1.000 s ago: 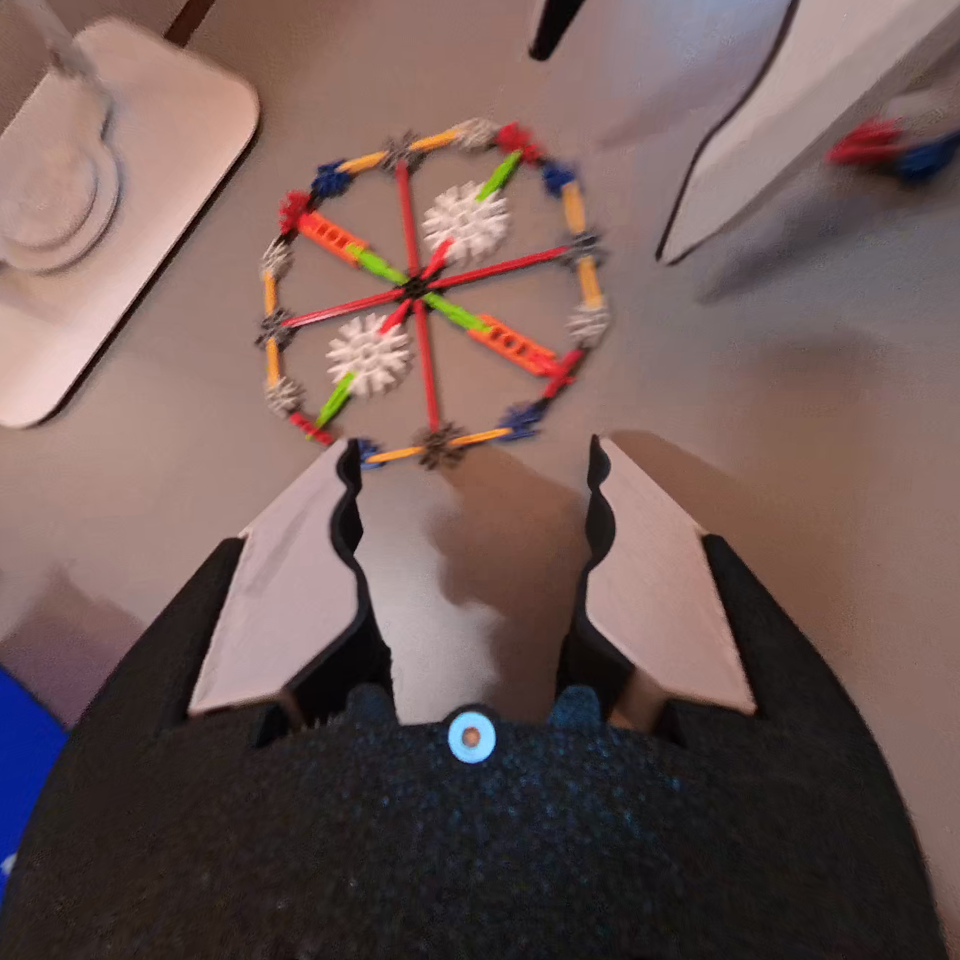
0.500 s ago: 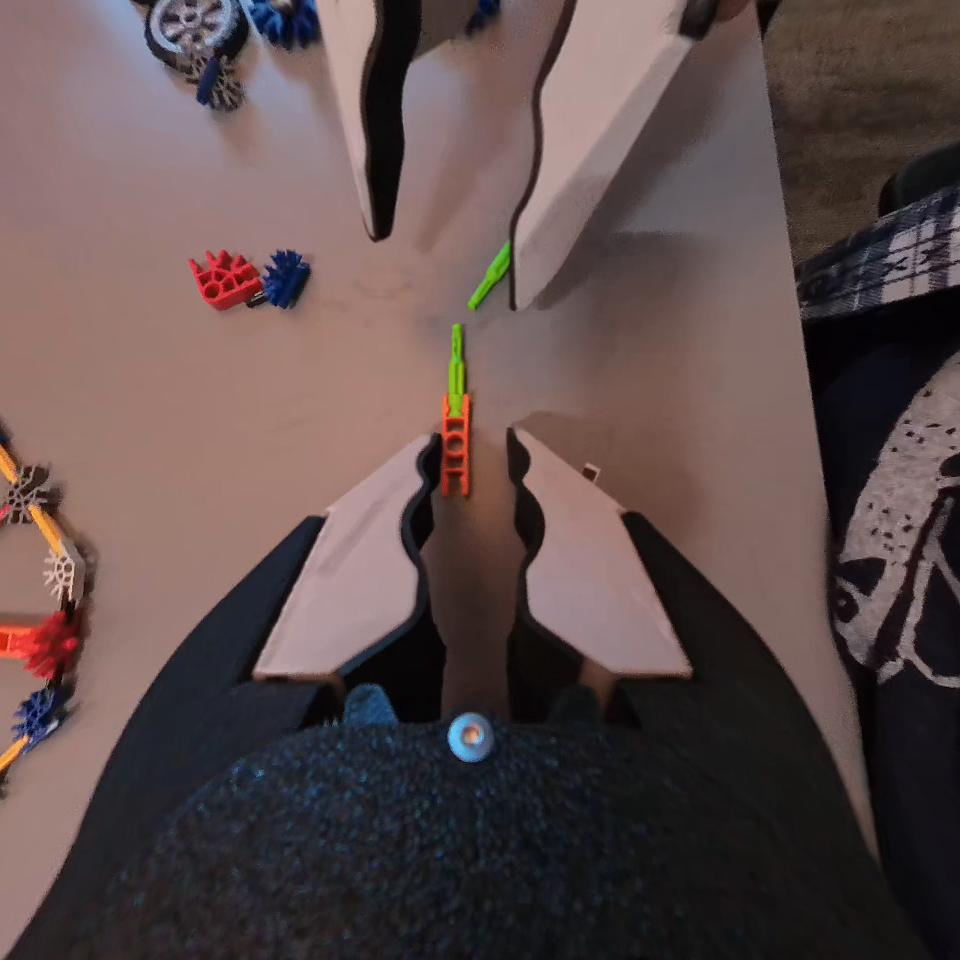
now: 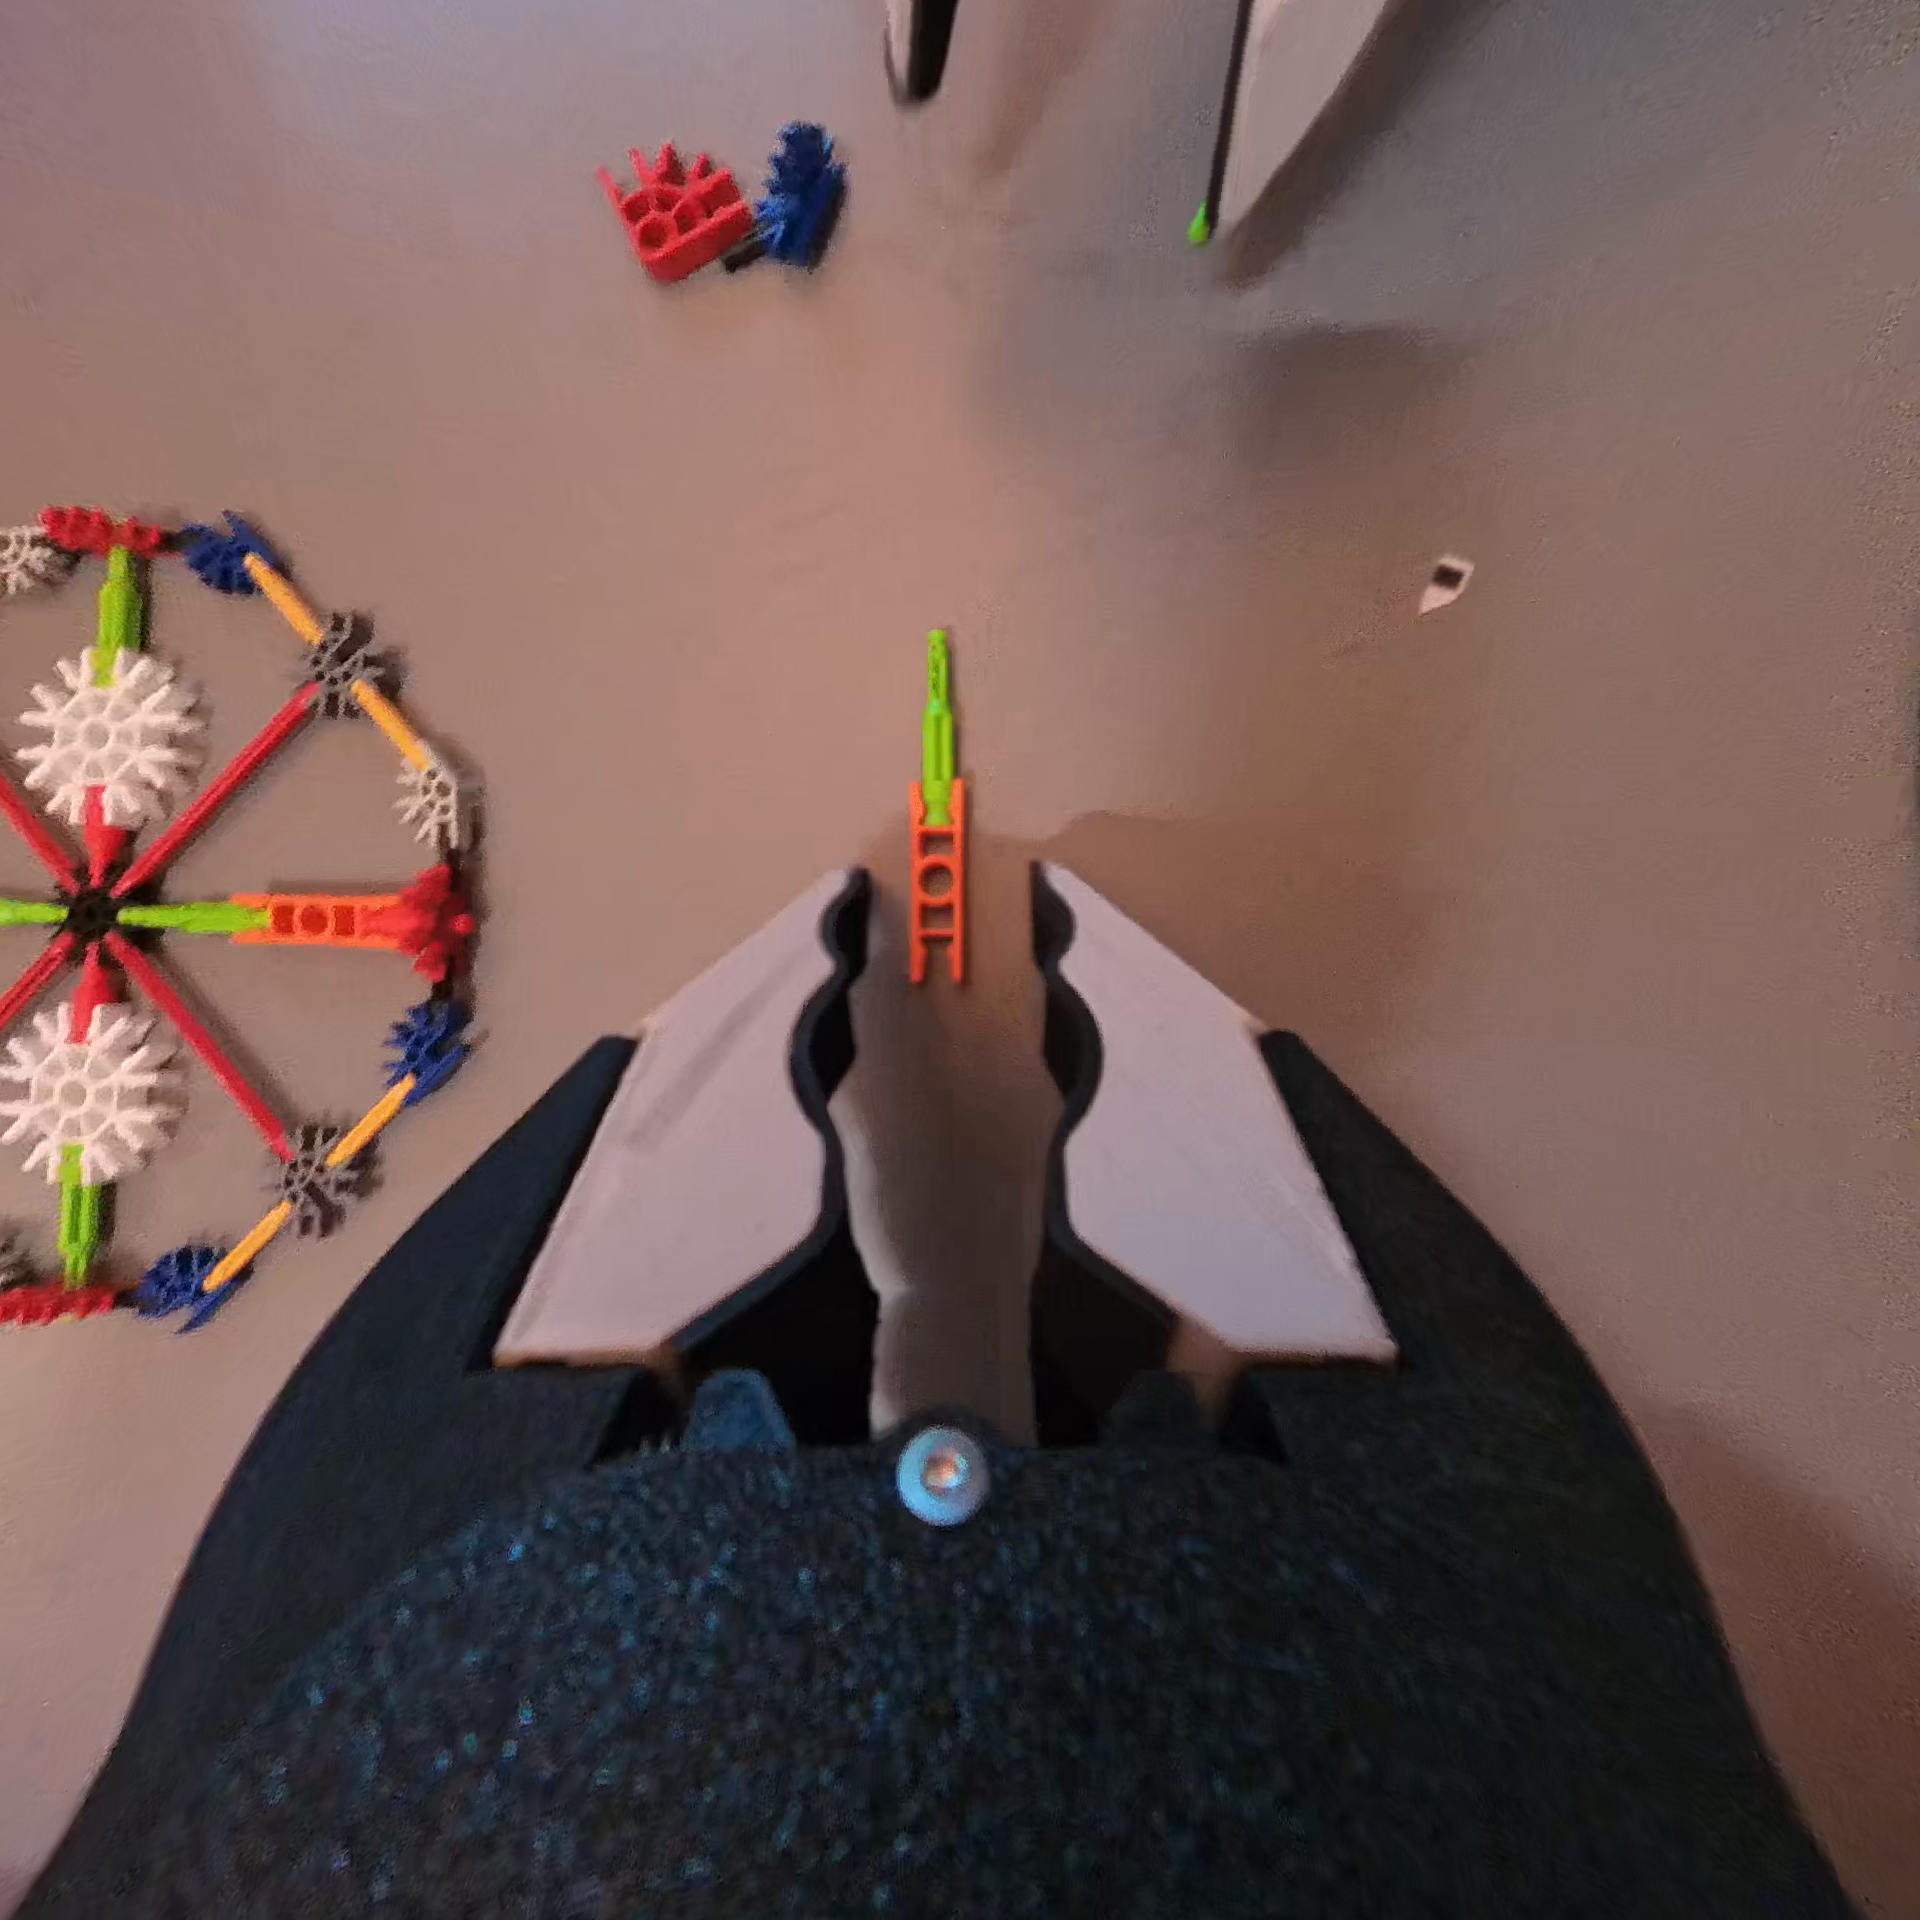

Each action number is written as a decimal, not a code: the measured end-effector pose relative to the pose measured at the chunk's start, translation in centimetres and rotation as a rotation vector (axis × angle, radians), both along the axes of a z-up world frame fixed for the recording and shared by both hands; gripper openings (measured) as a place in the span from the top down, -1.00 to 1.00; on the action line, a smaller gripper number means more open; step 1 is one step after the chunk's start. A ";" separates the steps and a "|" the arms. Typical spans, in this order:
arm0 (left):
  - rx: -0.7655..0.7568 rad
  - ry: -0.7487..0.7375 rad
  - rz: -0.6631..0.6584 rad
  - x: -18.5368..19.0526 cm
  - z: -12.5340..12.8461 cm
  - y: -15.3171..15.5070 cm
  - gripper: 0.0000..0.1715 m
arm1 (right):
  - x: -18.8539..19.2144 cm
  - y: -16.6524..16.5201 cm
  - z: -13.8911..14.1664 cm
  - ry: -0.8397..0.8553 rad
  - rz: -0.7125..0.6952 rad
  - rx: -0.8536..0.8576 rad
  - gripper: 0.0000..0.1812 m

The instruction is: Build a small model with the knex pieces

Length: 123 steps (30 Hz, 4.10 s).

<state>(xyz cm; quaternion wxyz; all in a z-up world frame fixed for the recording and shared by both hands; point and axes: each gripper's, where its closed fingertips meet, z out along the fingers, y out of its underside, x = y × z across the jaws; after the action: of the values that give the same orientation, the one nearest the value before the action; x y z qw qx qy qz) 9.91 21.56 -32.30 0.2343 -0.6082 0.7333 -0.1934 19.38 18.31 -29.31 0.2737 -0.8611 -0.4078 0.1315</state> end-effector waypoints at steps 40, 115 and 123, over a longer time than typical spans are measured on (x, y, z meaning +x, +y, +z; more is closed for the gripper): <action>-0.044 -0.049 0.127 -4.0 -0.3 -0.6 0.90 | -6.7 5.7 -2.9 -0.085 0.094 -0.007 0.95; 0.061 -0.076 0.209 -4.7 0.0 0.0 0.77 | -11.0 2.6 -3.1 -0.060 0.299 -0.016 0.80; 0.100 -0.092 0.221 -3.8 0.0 1.2 0.75 | -11.0 1.3 -3.1 -0.050 0.285 -0.013 0.88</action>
<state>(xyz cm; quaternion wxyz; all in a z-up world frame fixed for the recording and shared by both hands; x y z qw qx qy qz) 6.13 22.78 -32.28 0.3177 -0.6632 0.6592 -0.1572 8.36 19.58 -32.38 0.2366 -0.7992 -0.5317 0.1502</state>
